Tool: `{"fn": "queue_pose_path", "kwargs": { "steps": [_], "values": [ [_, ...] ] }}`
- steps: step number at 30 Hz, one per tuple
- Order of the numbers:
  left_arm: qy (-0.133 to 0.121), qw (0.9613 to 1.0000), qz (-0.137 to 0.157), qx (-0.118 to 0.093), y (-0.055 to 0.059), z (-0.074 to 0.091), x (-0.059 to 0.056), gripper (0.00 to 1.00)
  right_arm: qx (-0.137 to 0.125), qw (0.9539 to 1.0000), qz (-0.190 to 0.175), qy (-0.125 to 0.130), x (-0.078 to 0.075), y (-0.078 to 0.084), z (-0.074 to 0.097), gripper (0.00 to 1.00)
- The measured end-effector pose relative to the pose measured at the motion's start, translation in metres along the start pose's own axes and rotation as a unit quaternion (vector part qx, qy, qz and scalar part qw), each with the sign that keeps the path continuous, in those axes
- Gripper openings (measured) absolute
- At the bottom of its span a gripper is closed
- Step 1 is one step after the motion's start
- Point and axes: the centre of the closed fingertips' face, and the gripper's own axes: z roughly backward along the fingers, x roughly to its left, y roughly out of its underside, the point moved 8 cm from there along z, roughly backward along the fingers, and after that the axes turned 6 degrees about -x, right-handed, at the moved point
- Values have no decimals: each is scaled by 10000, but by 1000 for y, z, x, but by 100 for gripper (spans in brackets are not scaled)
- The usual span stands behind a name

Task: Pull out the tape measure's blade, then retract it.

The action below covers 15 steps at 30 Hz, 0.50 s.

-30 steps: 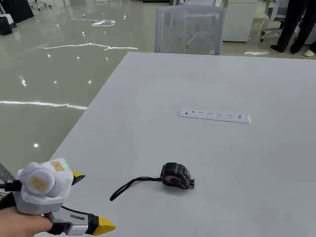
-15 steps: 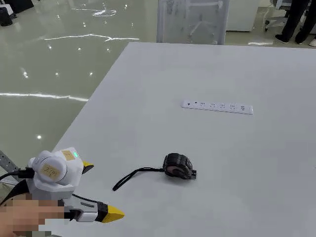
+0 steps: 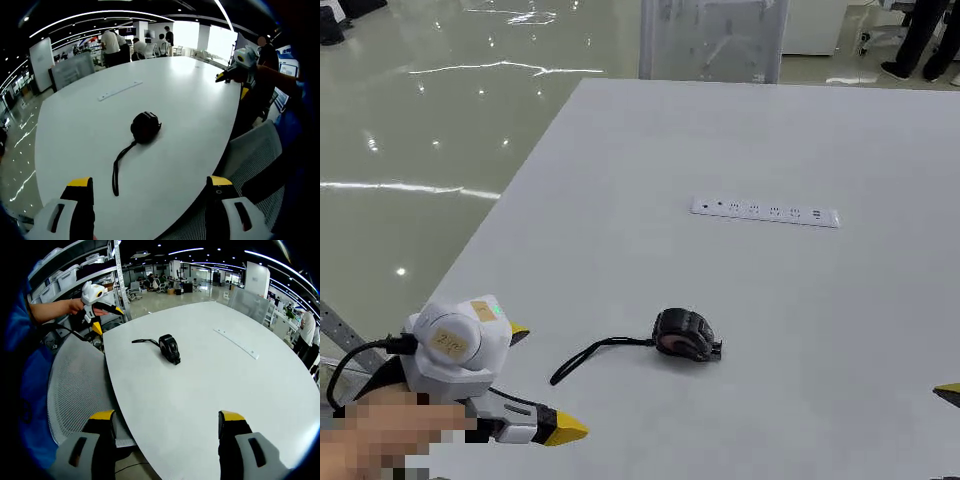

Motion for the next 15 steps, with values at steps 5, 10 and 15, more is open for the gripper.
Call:
{"fn": "queue_pose_path", "kwargs": {
  "steps": [5,10,15],
  "values": [
    [51,10000,-39,17,-2,-8,3,89,3,10000,7,-33,-5,-2,-7,80],
    [103,9999,-49,9,-5,-16,5,89,20,10000,16,-45,-7,-3,-12,79],
    [160,9998,-87,11,-8,-25,6,89,15,10000,8,-58,-8,-4,-17,79]
  ]
}}
